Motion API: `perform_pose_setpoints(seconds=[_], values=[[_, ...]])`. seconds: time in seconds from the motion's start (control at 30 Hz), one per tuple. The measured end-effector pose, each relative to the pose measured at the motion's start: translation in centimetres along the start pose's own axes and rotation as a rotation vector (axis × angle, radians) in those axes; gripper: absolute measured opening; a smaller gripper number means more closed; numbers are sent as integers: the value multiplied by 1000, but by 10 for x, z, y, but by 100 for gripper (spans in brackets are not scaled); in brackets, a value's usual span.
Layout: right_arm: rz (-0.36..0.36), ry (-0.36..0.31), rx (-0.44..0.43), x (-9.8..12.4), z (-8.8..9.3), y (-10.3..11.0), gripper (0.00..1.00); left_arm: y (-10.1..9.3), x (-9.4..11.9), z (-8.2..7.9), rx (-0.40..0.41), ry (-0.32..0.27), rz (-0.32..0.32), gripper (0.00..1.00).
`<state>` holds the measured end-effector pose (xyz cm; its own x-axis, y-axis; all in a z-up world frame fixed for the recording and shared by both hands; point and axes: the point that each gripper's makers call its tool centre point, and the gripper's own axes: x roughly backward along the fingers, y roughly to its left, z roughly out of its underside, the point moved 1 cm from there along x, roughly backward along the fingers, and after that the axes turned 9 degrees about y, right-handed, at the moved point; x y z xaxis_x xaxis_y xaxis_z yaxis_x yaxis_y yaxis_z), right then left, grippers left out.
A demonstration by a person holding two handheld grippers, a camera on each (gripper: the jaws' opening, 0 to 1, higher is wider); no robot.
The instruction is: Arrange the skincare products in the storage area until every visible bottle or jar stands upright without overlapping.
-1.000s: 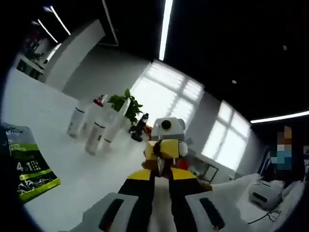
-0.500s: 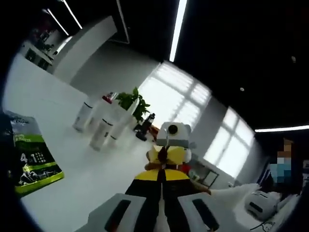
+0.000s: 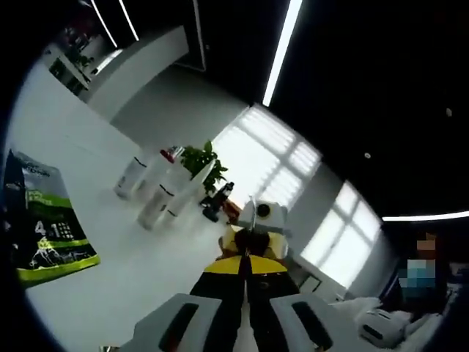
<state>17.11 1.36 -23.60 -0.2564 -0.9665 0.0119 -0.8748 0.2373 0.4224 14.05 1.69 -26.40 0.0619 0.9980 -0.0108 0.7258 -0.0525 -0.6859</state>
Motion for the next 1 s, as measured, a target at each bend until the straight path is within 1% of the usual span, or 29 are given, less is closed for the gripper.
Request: perform_pose_setpoints(seconds=[0.1,0.2,0.27,0.3,0.37,0.4,0.47,0.5,0.53,0.57,0.63,0.67,0.7,0.73,0.77,0.8,0.87,0.9,0.97,1.0], values=[[0,-9,19,-1,-1,3,19,5,7,-8,17,-15,15,0],[2,-10,31,-1,-1,4,22,0,0,3,24,-16,9,0],[9,-21,46,0,-1,5,24,-2,-3,7,23,-14,3,0],[20,-27,58,0,-1,3,25,1,2,1,25,-17,-1,0],[25,-32,72,0,-2,1,28,1,1,0,30,-32,-4,0],[30,-23,89,-2,1,1,29,2,-1,2,52,-36,-27,0],[26,-3,99,-4,5,2,32,3,-1,3,49,-43,-45,0],[34,42,139,-6,14,1,33,4,-1,1,51,-57,-66,0],[50,60,148,-7,17,-1,36,4,0,1,53,-57,-67,0],[61,86,176,-6,23,-2,36,4,1,0,55,-57,-69,0],[83,138,233,-6,34,-3,34,9,5,-8,81,-71,-111,0],[83,140,228,-5,35,-3,34,11,5,-10,98,-83,-129,0],[84,147,215,-2,38,-4,36,13,6,-12,115,-94,-147,0],[103,185,171,7,47,-5,39,13,5,-14,140,-102,-146,0],[113,206,180,12,51,-6,40,12,4,-16,134,-107,-143,0],[156,244,218,21,57,-9,41,12,4,-19,145,-117,-152,0],[203,258,269,30,59,-12,41,16,4,-22,162,-121,-177,0],[247,242,316,41,58,-12,41,18,5,-28,183,-143,-186,0],[278,233,332,48,58,-13,42,18,5,-32,205,-151,-179,0],[297,190,334,57,55,-11,43,19,5,-38,227,-151,-177,0]])
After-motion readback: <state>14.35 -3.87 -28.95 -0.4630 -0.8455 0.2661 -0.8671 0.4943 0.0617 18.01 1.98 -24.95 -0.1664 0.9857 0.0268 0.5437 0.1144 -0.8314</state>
